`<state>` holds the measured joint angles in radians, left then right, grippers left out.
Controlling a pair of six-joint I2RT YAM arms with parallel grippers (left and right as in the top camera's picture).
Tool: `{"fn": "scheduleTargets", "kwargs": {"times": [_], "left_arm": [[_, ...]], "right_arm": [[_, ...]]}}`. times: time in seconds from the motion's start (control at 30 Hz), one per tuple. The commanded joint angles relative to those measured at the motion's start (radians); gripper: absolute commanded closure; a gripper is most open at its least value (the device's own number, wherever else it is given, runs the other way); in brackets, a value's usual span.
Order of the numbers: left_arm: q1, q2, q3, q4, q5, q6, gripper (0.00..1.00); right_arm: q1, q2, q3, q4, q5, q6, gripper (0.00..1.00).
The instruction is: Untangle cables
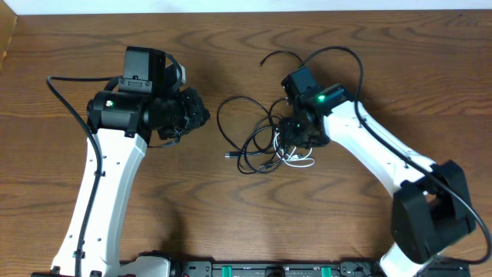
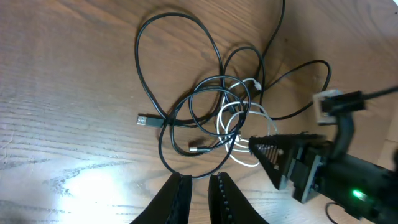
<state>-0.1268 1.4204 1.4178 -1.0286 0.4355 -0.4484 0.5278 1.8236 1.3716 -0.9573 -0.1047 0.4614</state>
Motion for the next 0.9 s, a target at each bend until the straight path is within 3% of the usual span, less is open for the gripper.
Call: {"fn": "scheduleTargets", "kwargs": {"times": [0.0, 0.1, 0.17, 0.23, 0.37, 0.6, 0.87], "left_arm": [[-0.002, 0.005, -0.003, -0.002, -0.002, -0.002, 0.83], [-0.002, 0.005, -0.003, -0.002, -0.002, -0.002, 0.83], [-0.002, 0.005, -0.003, -0.002, -0.002, -0.002, 0.83], [-0.002, 0.005, -0.003, -0.002, -0.002, -0.002, 0.83], [-0.002, 0.005, -0.003, -0.002, -0.002, -0.002, 0.83], [-0.002, 0.005, -0.003, -0.002, -0.003, -0.002, 0.83], [-0.002, 0.005, -0.003, -0.002, -0.002, -0.001, 0.83]], "right_arm": [[0.004, 0.032, 0.006, -0.006, 0.034, -0.014, 0.41], [0.005, 0.050, 0.006, -0.004, 0.026, -0.014, 0.44], [0.009, 0.056, 0.006, 0.001, 0.027, -0.013, 0.54], [0.011, 0.060, 0.006, 0.010, 0.027, -0.012, 0.65], [0.011, 0.060, 0.006, 0.032, 0.027, 0.010, 0.98], [0.008, 0.031, 0.040, 0.040, -0.026, 0.019, 0.99], [0.009, -0.164, 0.298, -0.019, -0.206, -0.101, 0.99]]}}
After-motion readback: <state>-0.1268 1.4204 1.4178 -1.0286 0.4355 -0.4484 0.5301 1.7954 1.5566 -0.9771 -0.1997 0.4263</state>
